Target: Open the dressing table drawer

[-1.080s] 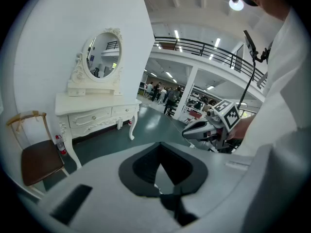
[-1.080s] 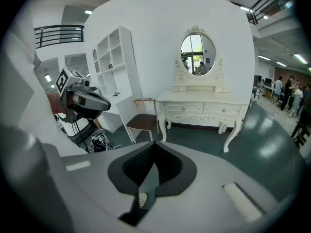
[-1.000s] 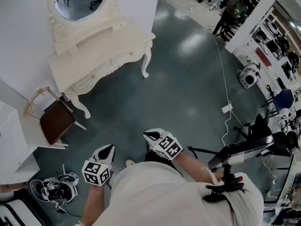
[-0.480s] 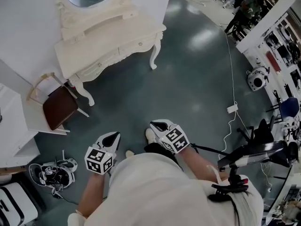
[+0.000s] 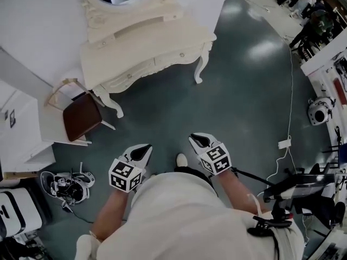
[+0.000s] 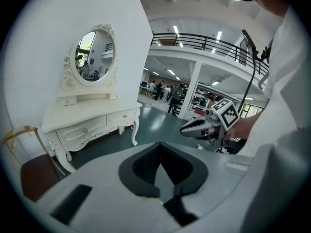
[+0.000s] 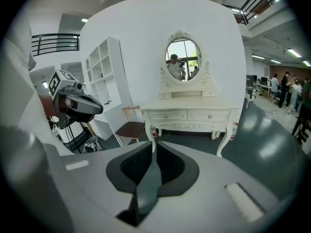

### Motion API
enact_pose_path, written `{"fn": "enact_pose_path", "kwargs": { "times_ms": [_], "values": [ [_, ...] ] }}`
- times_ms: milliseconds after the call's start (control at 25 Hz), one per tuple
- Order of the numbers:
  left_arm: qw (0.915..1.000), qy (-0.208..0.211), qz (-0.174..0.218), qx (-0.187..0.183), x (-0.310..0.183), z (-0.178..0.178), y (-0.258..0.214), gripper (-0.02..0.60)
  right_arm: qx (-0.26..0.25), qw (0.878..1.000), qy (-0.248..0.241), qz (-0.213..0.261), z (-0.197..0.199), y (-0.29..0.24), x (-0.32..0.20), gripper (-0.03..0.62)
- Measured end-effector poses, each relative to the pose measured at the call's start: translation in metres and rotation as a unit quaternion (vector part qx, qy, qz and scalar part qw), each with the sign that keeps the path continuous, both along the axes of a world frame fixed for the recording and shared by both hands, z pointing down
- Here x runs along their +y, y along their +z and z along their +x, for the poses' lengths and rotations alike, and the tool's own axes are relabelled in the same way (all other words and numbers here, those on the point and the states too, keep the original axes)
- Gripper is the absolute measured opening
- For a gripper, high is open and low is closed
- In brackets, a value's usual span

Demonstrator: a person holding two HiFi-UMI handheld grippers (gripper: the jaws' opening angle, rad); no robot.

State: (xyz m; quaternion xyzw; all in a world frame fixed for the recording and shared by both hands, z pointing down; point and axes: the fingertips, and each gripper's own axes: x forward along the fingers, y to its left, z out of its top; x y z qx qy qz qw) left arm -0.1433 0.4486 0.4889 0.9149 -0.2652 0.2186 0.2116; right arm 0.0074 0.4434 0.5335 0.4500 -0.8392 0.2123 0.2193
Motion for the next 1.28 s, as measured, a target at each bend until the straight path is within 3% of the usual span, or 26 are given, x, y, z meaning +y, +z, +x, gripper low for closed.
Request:
{"fn": "enact_pose_path", "kwargs": {
  "times_ms": [240, 440, 600, 880, 1160, 1280],
  "values": [
    [0.9999, -0.005, 0.016, -0.001, -0.053, 0.068, -0.007, 0.018, 0.004, 1.000, -0.011, 0.008, 0.062, 0.002, -0.058, 0.015],
    [0.9998, -0.017, 0.010, 0.003, -0.090, 0.094, -0.007, 0.018, 0.006, 1.000, -0.011, -0.002, 0.093, 0.013, -0.100, 0.014],
    [0.9999, -0.014, 0.002, -0.001, -0.131, 0.095, -0.004, 0.018, 0.002, 1.000, -0.001, -0.009, 0.099, 0.021, -0.143, 0.014],
    [0.9997, -0.008, 0.001, 0.024, -0.244, 0.083, 0.000, 0.002, 0.014, 0.999, 0.025, -0.017, 0.088, 0.021, -0.240, 0.017],
    [0.9981, 0.035, 0.012, 0.050, -0.351, 0.062, -0.026, 0.002, 0.034, 0.998, 0.059, -0.010, 0.073, 0.005, -0.350, 0.020],
    [0.9978, 0.047, 0.015, 0.044, -0.389, 0.048, -0.022, 0.002, 0.039, 0.996, 0.075, -0.004, 0.070, 0.002, -0.395, 0.020]
  ]
}}
